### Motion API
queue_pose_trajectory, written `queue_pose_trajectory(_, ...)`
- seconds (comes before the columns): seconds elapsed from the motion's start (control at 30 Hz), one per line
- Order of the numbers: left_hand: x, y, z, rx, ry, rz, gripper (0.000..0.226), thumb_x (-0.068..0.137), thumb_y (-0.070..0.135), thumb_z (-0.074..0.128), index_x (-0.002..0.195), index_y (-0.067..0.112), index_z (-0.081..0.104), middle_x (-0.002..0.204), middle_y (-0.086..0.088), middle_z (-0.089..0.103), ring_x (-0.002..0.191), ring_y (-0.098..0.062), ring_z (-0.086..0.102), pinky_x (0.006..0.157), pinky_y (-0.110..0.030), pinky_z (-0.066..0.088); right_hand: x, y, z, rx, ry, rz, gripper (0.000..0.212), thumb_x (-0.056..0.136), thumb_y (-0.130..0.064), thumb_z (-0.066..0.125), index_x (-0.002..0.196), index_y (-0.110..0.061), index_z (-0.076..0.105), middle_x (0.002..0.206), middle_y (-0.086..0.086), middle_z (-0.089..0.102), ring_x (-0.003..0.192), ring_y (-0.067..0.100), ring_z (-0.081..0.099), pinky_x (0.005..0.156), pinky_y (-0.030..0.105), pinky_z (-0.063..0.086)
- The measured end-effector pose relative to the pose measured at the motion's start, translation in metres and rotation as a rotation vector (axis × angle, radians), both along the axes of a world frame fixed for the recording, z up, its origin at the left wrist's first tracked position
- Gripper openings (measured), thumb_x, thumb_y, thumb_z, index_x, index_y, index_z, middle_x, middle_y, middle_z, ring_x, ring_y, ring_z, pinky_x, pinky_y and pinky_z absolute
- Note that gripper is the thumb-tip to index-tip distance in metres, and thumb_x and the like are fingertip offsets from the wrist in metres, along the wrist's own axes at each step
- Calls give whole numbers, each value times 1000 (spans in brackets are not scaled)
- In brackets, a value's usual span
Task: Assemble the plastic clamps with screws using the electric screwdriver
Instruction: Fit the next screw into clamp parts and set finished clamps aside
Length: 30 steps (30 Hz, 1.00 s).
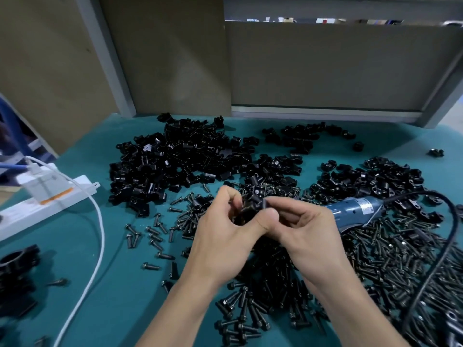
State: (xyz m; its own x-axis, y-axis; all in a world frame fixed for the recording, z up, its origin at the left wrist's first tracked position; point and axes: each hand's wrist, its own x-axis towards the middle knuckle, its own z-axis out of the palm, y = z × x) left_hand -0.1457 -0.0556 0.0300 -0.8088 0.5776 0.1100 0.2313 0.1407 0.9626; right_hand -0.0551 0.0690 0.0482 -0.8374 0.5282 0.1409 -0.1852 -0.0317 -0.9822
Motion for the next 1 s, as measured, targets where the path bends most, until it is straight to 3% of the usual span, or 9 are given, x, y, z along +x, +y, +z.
queue_pose_trajectory(0.03,-1,2,0,74,-61,-21,53,73,76,72,95,30,56,85,9,68,73,-15,61,70,-39,55,-1,0,0,0,10,-41,33,62,-28,88,93,-39,83,93,-2,81,90,14,78,76,19,60)
queue_pose_trajectory(0.1,-3,4,1,149,-127,-91,34,79,62,71,105,41,68,94,15,70,77,-8,60,72,-30,51,0,1,-2,31,28,-80,36,61,-28,88,94,-40,83,93,-5,81,89,12,78,78,17,59)
queue_pose_trajectory(0.2,-3,7,0,216,-209,-134,27,88,52,73,114,47,76,94,18,75,71,0,58,65,-18,49,-1,0,-6,98,1,-115,35,66,-26,91,99,-37,83,96,-8,81,92,11,78,82,21,60)
queue_pose_trajectory(0.37,-3,7,-2,315,-348,-102,37,80,39,75,115,31,80,104,2,80,76,-3,62,64,-14,48,-2,-2,-11,218,-76,-163,30,71,-22,93,90,-42,81,89,-18,79,87,0,75,80,11,56)
queue_pose_trajectory(0.53,-7,6,-5,309,-441,-103,36,73,41,76,106,27,84,95,-6,73,68,-6,55,61,-15,47,-1,2,-14,360,-186,-115,18,78,-24,90,87,-37,81,80,-17,78,79,1,75,76,19,61)
queue_pose_trajectory(0.7,-12,3,-4,283,-411,-113,33,73,37,77,101,20,83,90,-9,71,67,-9,53,59,-17,46,-4,3,-18,417,-213,-87,17,82,-22,87,85,-36,78,77,-18,77,73,0,75,68,16,59)
queue_pose_trajectory(0.83,-9,-1,0,256,-358,-84,38,75,30,80,110,15,82,104,-24,77,80,-23,58,69,-28,48,-4,0,-18,408,-273,-24,4,88,-24,81,89,-26,78,76,-10,78,69,10,76,74,35,64)
queue_pose_trajectory(0.9,-7,-3,3,260,-322,-103,15,84,23,78,97,23,85,93,-17,77,73,-16,58,64,-23,47,-3,-2,-17,389,-278,4,3,91,-25,79,91,-23,77,77,-5,79,69,15,76,78,44,64)
queue_pose_trajectory(1.0,-5,-6,5,245,-284,-99,21,94,17,73,89,33,85,84,-8,72,59,-4,53,55,-15,44,-2,-5,-15,427,-284,28,5,93,-27,77,89,-24,78,74,-4,78,68,16,76,77,46,64)
